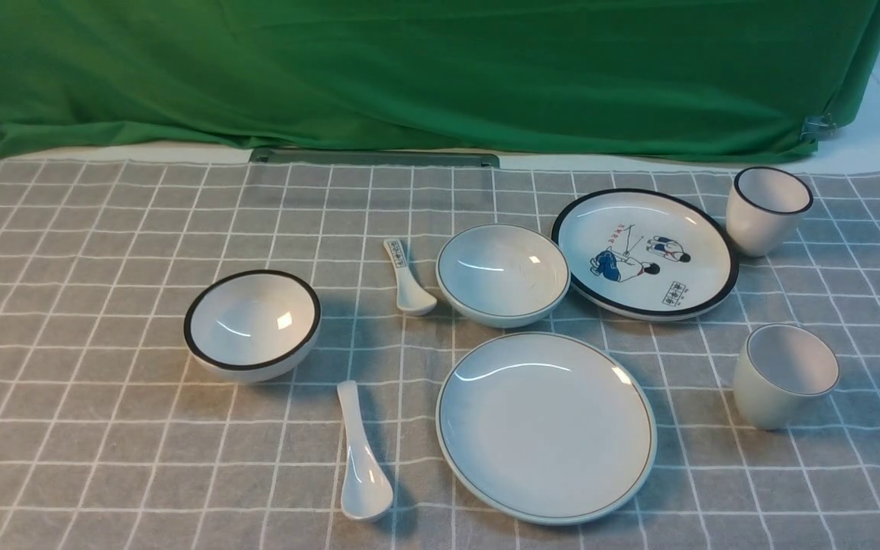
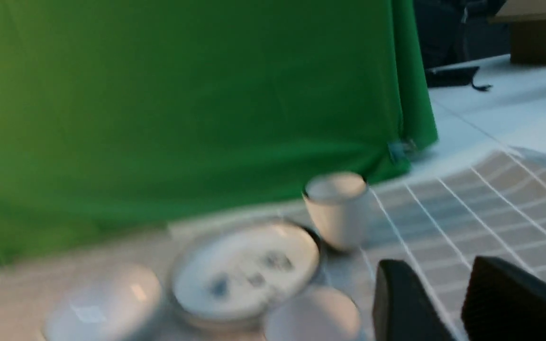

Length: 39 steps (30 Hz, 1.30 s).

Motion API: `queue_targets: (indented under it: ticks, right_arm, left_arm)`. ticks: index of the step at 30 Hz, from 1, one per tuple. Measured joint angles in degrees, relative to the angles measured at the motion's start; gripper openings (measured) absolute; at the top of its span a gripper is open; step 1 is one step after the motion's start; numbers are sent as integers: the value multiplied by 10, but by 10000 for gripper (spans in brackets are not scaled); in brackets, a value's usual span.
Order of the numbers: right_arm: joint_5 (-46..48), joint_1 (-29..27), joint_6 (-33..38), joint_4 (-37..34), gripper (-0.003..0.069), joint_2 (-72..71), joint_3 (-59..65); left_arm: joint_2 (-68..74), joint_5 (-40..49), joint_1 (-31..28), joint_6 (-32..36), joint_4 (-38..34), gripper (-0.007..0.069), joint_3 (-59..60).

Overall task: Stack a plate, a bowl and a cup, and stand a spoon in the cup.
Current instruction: Use the left arm to grab a blue rice bowl

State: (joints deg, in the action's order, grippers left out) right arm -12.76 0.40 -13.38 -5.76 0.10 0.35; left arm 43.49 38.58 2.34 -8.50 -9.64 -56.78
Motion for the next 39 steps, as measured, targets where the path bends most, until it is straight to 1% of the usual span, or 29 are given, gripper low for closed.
queue_targets:
  ticks: [1,2,3,4,5,6,7,8,9,10,11,12,13,14,15,16,18,19,20,21,23,26,27,30,35,36,38,39]
  right_arm:
    - [-1,0,-7,-1,242,0,0]
    - [-2,0,-8,-1,242,0,0]
    - [-6,0,-11,-1,242,0,0]
    - [-7,0,-11,-1,242,0,0]
    - [-13,0,-14,-2,242,0,0]
    - [-8,2,-31,-2,232,0,-1]
    - [18,6,-49,-2,206,0,-12]
    - [64,11,-54,-2,171,3,-30]
    - [97,16,-47,-2,123,10,-56]
    - [128,19,-39,-2,95,21,-73]
    - [181,24,-18,-2,54,45,-118]
    - [226,29,-8,-2,42,71,-145]
    - [253,32,-1,-2,36,96,-174]
    - [272,33,0,-2,34,103,-181]
    - [350,40,25,-2,27,162,-246]
    - [360,40,25,-2,27,170,-246]
    - [523,46,96,-2,24,295,-350]
    - [523,46,100,-2,24,295,-356]
    - [579,46,121,-1,23,343,-385]
    - [586,46,127,-1,23,350,-394]
    - [641,47,154,-1,24,423,-434]
    - [646,49,159,-1,24,453,-443]
    - [646,49,160,-1,24,457,-443]
    - [646,49,161,-1,24,460,-441]
    - [635,49,162,-1,24,460,-441]
    - [632,49,162,-1,24,460,-441]
    - [628,49,163,-1,24,460,-441]
    - [627,49,163,-1,24,460,-441]
  left_arm:
    - [64,72,0,43,-18,17,-27]
    - [106,99,0,68,-34,17,-39]
    - [155,114,0,97,-56,17,-47]
    - [171,116,0,101,-59,15,-49]
    - [208,122,5,123,-78,11,-51]
    - [247,124,17,135,-89,6,-56]
    - [283,124,31,138,-89,4,-64]
    - [317,127,56,133,-82,2,-76]
    - [340,129,69,129,-76,1,-87]
    - [357,133,87,123,-66,1,-98]
    - [398,142,112,115,-50,0,-128]
    - [427,151,132,110,-37,0,-154]
    - [450,159,150,103,-25,0,-177]
    - [456,161,150,103,-25,0,-183]
    - [501,174,174,95,-13,0,-232]
    - [501,176,176,94,-11,0,-232]
    - [575,183,202,85,8,0,-319]
    - [584,183,202,85,8,0,-330]
    - [610,183,206,85,10,0,-360]
    - [614,183,206,85,10,0,-364]
    - [680,175,206,85,10,5,-433]
    - [731,167,206,85,12,26,-480]
    - [750,164,206,85,12,41,-496]
    - [807,142,206,85,12,134,-540]
    - [870,92,206,85,7,360,-566]
    - [878,87,206,85,7,394,-566]
    - [896,83,206,76,6,447,-566]
    - [902,81,206,73,6,454,-566]
